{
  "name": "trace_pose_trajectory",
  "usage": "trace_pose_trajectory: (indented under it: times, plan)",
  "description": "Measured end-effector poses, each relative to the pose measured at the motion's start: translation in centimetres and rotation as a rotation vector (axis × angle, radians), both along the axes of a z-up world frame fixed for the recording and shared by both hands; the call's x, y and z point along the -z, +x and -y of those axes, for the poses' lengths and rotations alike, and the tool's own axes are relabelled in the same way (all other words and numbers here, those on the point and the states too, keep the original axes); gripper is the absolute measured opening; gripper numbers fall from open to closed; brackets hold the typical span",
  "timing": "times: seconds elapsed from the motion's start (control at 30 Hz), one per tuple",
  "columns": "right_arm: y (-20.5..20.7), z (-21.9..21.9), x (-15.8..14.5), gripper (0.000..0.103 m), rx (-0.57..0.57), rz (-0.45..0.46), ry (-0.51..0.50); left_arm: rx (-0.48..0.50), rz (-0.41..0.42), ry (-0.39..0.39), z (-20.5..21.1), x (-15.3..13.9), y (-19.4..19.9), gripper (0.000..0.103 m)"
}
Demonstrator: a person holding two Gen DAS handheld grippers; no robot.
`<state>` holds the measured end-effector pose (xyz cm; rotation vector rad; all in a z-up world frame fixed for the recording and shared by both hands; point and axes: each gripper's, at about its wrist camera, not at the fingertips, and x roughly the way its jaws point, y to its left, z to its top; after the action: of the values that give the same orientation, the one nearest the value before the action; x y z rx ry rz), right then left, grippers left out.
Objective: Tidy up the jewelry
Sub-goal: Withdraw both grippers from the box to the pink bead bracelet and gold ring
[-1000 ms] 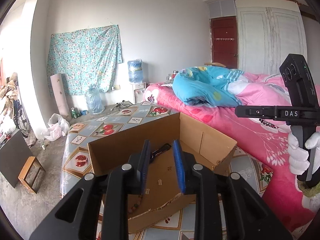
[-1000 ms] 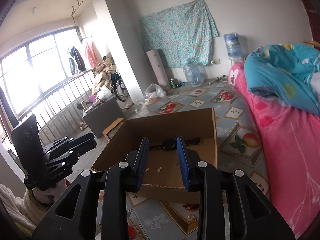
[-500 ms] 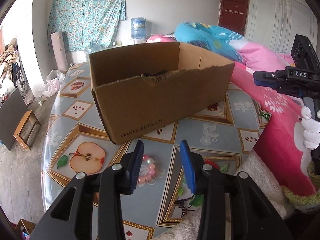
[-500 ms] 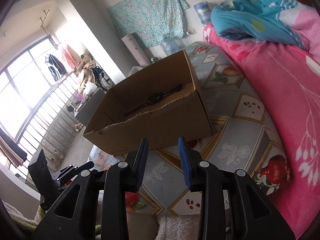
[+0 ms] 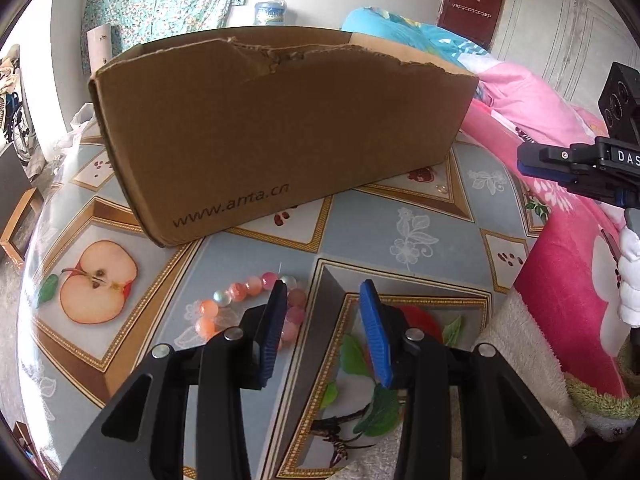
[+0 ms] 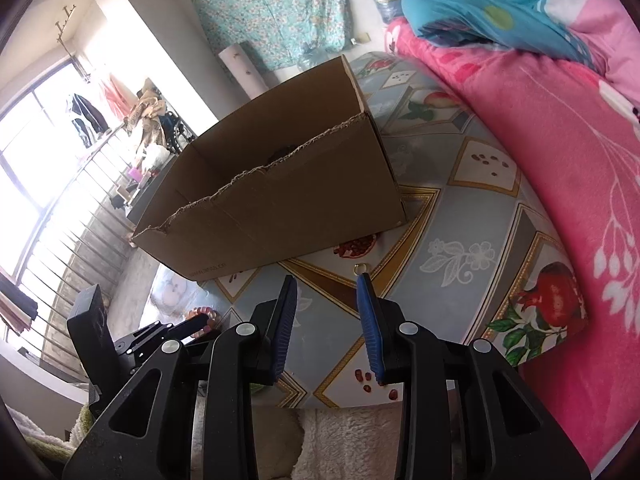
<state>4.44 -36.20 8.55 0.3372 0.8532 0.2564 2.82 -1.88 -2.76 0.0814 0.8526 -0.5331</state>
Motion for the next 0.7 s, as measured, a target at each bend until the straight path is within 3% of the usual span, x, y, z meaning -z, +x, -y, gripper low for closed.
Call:
trace_pose_trajectory:
  times: [0.2, 0.3, 0.43, 0.7]
  plan:
    - [1.0, -0.5, 1.1, 0.031, 0.03, -0.02, -0.07, 0.057, 0.001, -0.026, 2.7, 0.0, 0.6, 0.037]
    - [1.6, -1.0, 1.9, 0.026, 0.022, -0.021, -0.105, 0.077, 0.0, -0.028, 3.7, -0.1, 0.9, 0.04]
    - [2.8, -2.0, 3.1, 0.019, -0.006, -0.027, -0.148, 0.093, -0.002, -0.021, 4.3, -0.1, 1.2, 0.045]
    - [5.0, -3.9, 4.6, 0.018, -0.026, -0.057, -0.289, 0.093, -0.013, -0.033, 4.6, -0.1, 1.5, 0.047]
